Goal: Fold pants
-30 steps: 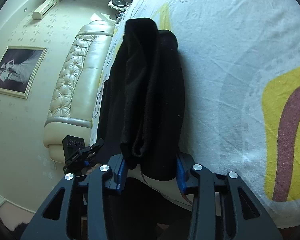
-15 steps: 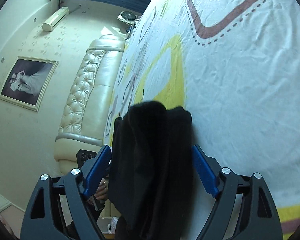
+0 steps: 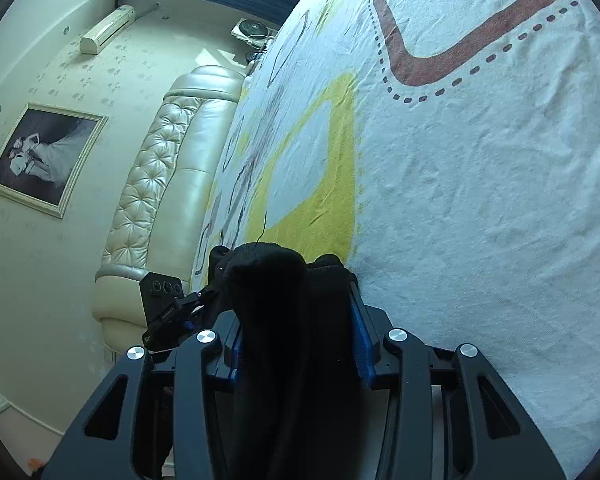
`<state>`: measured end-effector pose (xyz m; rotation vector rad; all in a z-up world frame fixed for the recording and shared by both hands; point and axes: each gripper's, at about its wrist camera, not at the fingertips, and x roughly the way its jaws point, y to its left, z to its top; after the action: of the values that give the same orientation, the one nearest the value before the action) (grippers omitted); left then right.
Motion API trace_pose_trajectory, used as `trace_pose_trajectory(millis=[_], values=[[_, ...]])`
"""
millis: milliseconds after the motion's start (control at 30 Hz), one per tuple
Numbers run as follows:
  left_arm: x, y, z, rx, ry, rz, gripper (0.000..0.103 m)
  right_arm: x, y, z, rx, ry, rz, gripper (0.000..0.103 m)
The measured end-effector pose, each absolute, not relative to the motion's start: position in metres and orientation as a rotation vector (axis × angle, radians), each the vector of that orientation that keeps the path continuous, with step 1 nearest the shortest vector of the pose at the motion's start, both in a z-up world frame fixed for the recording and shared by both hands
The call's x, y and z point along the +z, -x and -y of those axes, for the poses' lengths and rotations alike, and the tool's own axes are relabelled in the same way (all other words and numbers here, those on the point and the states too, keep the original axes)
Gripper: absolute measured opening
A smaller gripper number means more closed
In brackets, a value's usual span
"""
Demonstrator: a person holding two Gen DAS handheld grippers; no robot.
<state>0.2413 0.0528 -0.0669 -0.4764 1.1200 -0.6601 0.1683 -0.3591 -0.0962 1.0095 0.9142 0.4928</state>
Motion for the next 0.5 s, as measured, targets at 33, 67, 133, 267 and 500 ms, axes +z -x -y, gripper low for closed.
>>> trace_pose_trajectory(millis=[33, 67, 133, 267, 500], values=[[-0.066, -0.242, -0.053, -0.653, 0.478, -1.117, 0.035, -0.093, -0.168, 0.358, 0.486, -0.997, -0.907, 0.041], [-0.064, -0.243, -0.054, -0.646, 0.475, -1.114, 0.034, -0.09, -0.169, 0.357, 0.48, -0.974, -0.9, 0.039], [-0.061, -0.245, -0.053, -0.634, 0.452, -1.104, 0.032, -0.084, -0.172, 0.354, 0.469, -0.947, -0.889, 0.038], [-0.055, -0.251, -0.05, -0.608, 0.419, -1.089, 0.032, -0.081, -0.179, 0.353, 0.448, -0.92, -0.877, 0.037], [-0.052, -0.273, -0.049, -0.581, 0.429, -1.085, 0.032, -0.078, -0.2, 0.357, 0.438, -0.906, -0.86, 0.037]])
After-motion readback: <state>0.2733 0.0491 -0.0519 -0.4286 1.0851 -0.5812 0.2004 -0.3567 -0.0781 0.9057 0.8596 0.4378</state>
